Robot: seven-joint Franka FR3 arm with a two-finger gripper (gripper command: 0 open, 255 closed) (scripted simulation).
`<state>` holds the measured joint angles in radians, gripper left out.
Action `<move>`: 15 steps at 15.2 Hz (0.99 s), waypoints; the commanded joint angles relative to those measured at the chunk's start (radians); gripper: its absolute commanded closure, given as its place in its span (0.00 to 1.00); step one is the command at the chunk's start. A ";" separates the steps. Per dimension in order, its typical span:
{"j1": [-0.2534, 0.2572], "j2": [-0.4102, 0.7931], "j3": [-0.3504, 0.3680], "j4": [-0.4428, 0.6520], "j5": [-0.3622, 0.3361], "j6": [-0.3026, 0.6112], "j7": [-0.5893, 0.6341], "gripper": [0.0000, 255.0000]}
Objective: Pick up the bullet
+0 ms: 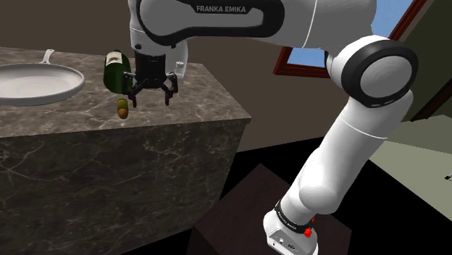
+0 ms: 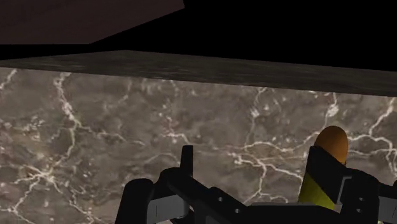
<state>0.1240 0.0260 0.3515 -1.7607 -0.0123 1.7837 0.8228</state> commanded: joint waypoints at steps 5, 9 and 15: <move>0.067 0.244 0.028 0.304 -0.088 -0.050 0.143 0.00; 0.071 0.256 0.025 0.280 -0.093 -0.013 0.150 0.00; 0.068 0.255 0.023 0.218 -0.093 0.048 0.151 0.00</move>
<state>0.1922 0.2827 0.3747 -1.5359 -0.1060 1.8262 0.9739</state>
